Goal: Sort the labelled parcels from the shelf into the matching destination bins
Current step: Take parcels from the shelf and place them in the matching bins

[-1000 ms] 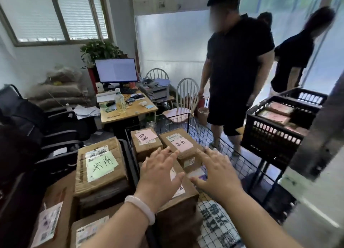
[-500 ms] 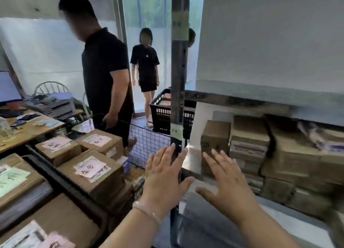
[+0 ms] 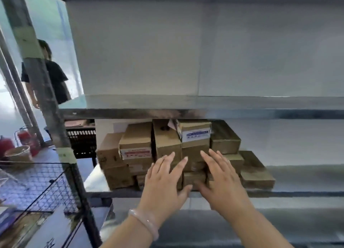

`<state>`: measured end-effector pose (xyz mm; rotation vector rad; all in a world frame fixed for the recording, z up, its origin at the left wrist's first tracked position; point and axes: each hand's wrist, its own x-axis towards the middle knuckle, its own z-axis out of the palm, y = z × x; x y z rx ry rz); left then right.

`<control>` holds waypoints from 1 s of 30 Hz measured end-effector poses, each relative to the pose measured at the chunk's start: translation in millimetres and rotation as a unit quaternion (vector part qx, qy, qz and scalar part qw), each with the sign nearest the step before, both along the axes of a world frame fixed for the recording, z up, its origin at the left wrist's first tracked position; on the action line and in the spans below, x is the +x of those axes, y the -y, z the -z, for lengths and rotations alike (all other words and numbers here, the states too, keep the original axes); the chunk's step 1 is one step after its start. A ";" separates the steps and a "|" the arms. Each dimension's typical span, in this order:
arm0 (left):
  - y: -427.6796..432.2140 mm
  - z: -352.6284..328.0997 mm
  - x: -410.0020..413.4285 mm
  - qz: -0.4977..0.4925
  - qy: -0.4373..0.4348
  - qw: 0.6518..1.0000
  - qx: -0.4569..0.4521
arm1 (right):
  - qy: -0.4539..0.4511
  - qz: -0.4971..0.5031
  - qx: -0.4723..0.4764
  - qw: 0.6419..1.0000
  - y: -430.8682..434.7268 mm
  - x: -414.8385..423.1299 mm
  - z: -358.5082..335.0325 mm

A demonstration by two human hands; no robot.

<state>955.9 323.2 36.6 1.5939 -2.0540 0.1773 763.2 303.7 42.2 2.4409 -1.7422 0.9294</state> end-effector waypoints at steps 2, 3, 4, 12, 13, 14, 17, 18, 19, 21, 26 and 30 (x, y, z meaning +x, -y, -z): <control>13.4 -0.9 -33.8 0.012 -0.010 1.000 0.006 | 0.005 0.015 0.008 1.000 9.5 -32.8 -0.3; 19.9 -0.9 -51.2 0.019 -0.017 1.000 0.012 | 0.005 0.024 0.017 1.000 15.1 -49.8 0.4; 25.9 -0.4 -68.6 0.027 -0.024 0.999 0.019 | 0.008 0.033 0.028 0.999 20.7 -67.0 1.6; 70.9 29.4 -191.2 0.054 -0.024 0.993 0.102 | 0.102 0.126 0.168 0.972 74.3 -207.1 46.2; 75.7 35.2 -203.9 0.053 -0.023 0.992 0.108 | 0.105 0.126 0.183 0.969 82.1 -220.4 54.2; 80.3 41.0 -215.8 0.051 -0.023 0.992 0.114 | 0.111 0.126 0.196 0.966 91.0 -232.5 61.6; 91.3 58.0 -241.1 0.040 -0.029 0.987 0.152 | 0.174 0.147 0.254 0.940 121.8 -259.9 77.7; 94.0 63.0 -245.9 0.035 -0.033 0.985 0.163 | 0.203 0.156 0.279 0.926 132.4 -265.5 81.8; 95.7 67.4 -248.9 0.028 -0.037 0.984 0.173 | 0.230 0.161 0.304 0.910 142.5 -269.2 86.3; 97.7 74.6 -251.4 0.008 -0.041 0.981 0.188 | 0.273 0.162 0.354 0.880 159.6 -272.7 97.9; 97.2 81.8 -249.4 -0.016 -0.060 0.971 0.233 | 0.426 0.168 0.441 0.772 178.1 -271.7 126.9; 94.0 83.8 -251.7 -0.018 -0.068 0.970 0.231 | 0.476 0.132 0.447 0.746 178.2 -267.6 142.2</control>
